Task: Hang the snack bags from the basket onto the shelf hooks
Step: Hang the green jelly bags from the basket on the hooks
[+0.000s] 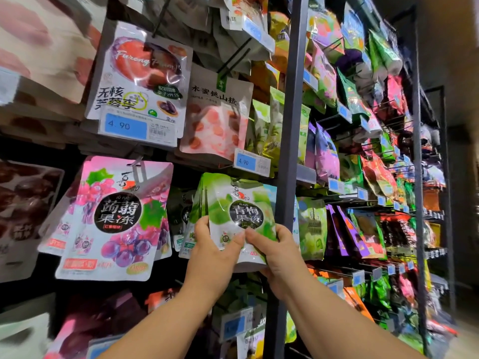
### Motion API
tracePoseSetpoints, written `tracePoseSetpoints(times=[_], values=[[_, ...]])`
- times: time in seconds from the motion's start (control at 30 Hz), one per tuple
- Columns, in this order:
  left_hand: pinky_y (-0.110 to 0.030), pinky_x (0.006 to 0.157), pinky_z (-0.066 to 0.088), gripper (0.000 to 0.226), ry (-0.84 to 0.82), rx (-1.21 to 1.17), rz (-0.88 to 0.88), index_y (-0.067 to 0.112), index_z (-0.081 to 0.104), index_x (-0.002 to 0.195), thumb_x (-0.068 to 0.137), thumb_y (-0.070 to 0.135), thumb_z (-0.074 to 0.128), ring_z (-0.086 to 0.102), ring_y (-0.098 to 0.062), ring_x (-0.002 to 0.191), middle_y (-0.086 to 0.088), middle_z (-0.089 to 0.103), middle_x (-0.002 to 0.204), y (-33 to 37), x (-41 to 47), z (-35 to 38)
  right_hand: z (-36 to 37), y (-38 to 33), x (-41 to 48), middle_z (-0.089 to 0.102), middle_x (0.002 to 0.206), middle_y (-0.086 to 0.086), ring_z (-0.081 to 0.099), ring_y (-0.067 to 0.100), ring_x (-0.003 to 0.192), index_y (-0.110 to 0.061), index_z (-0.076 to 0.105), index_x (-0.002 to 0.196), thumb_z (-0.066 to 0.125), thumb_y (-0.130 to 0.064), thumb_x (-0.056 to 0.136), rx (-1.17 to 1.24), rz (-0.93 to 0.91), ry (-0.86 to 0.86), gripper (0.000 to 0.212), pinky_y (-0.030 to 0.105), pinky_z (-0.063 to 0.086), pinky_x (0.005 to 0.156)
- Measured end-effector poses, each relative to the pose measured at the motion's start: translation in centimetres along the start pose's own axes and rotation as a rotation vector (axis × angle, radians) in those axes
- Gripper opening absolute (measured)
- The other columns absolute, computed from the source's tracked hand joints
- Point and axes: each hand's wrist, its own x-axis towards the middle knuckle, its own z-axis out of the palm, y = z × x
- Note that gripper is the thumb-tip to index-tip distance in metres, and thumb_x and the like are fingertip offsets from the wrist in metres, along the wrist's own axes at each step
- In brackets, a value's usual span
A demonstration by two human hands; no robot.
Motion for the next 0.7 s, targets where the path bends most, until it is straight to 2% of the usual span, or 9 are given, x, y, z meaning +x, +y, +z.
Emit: tracePoseSetpoints(times=[0.07, 0.1, 0.17, 0.2, 0.3, 0.43, 0.5, 0.6, 0.7], values=[[-0.002, 0.066, 0.038, 0.07, 0.007, 0.003, 0.032, 0.025, 0.026, 0.146, 0.09, 0.031, 0.068, 0.046, 0.015, 0.086, 0.031, 0.045, 0.103, -0.2, 0.3, -0.1, 0.0, 0.4, 0.2, 0.075, 0.102, 0.012, 0.073, 0.033, 0.095, -0.012, 0.055, 0.119, 0.084, -0.011, 0.075, 0.002, -0.03, 0.011, 0.052, 0.048, 0.059, 0.084], [-0.006, 0.075, 0.04, 0.073, 0.003, -0.002, 0.05, 0.027, 0.025, 0.147, 0.089, 0.032, 0.069, 0.05, 0.012, 0.094, 0.026, 0.05, 0.113, -0.4, 0.4, -0.1, -0.1, 0.6, 0.2, 0.074, 0.104, 0.014, 0.072, 0.034, 0.097, -0.011, 0.055, 0.119, 0.085, -0.01, 0.073, 0.005, -0.05, 0.012, 0.055, 0.053, 0.056, 0.091], [-0.021, 0.093, 0.04, 0.08, -0.014, -0.013, 0.075, 0.029, 0.021, 0.15, 0.088, 0.034, 0.07, 0.051, -0.002, 0.113, 0.016, 0.048, 0.132, -0.7, 0.5, -0.1, -0.3, 1.0, 0.1, 0.073, 0.107, 0.017, 0.07, 0.037, 0.101, -0.01, 0.053, 0.12, 0.085, -0.011, 0.07, 0.023, -0.083, 0.007, 0.06, 0.058, 0.052, 0.096], [-0.023, 0.097, 0.037, 0.083, -0.025, -0.011, 0.084, 0.029, 0.017, 0.152, 0.088, 0.035, 0.07, 0.046, -0.005, 0.12, 0.015, 0.043, 0.135, -0.8, 0.4, -0.1, -0.5, 1.3, 0.1, 0.072, 0.108, 0.017, 0.07, 0.037, 0.102, -0.01, 0.053, 0.12, 0.085, -0.009, 0.071, 0.035, -0.095, 0.007, 0.059, 0.057, 0.051, 0.097], [-0.021, 0.097, 0.03, 0.088, -0.043, 0.001, 0.098, 0.029, 0.01, 0.154, 0.089, 0.034, 0.068, 0.034, -0.003, 0.124, 0.017, 0.032, 0.132, -1.0, 0.4, 0.1, -0.8, 1.9, 0.3, 0.072, 0.109, 0.016, 0.07, 0.036, 0.102, -0.012, 0.053, 0.119, 0.084, -0.006, 0.074, 0.051, -0.11, 0.021, 0.055, 0.056, 0.052, 0.097], [-0.023, 0.093, 0.035, 0.085, -0.031, 0.014, 0.086, 0.029, 0.013, 0.154, 0.089, 0.034, 0.068, 0.044, -0.009, 0.124, 0.01, 0.041, 0.142, -1.4, 1.2, 0.4, -0.5, 2.0, 1.0, 0.072, 0.11, 0.017, 0.07, 0.034, 0.101, -0.009, 0.052, 0.121, 0.086, -0.01, 0.07, 0.041, -0.118, 0.027, 0.061, 0.055, 0.052, 0.097], [-0.026, 0.095, 0.039, 0.084, -0.012, 0.011, 0.098, 0.03, 0.016, 0.153, 0.088, 0.034, 0.069, 0.047, -0.011, 0.123, 0.01, 0.044, 0.143, -1.4, 1.6, 0.4, -0.4, 2.0, 1.4, 0.072, 0.109, 0.017, 0.07, 0.034, 0.101, -0.009, 0.052, 0.119, 0.085, -0.008, 0.073, 0.044, -0.125, 0.031, 0.057, 0.054, 0.053, 0.096], [-0.027, 0.097, 0.039, 0.084, 0.001, 0.017, 0.12, 0.031, 0.016, 0.153, 0.088, 0.034, 0.069, 0.048, -0.011, 0.124, 0.015, 0.043, 0.135, -1.3, 1.9, 0.2, -0.2, 1.9, 1.9, 0.073, 0.106, 0.015, 0.071, 0.032, 0.099, -0.011, 0.054, 0.117, 0.081, -0.005, 0.077, 0.051, -0.131, 0.038, 0.049, 0.051, 0.054, 0.096], [-0.02, 0.087, 0.037, 0.083, -0.002, 0.035, 0.123, 0.033, 0.012, 0.154, 0.091, 0.032, 0.067, 0.044, -0.006, 0.114, 0.019, 0.039, 0.127, -1.1, 2.0, 0.1, 0.0, 1.9, 2.2, 0.075, 0.102, 0.009, 0.072, 0.028, 0.097, -0.013, 0.055, 0.116, 0.082, -0.008, 0.077, 0.034, -0.117, 0.04, 0.048, 0.049, 0.054, 0.096]])
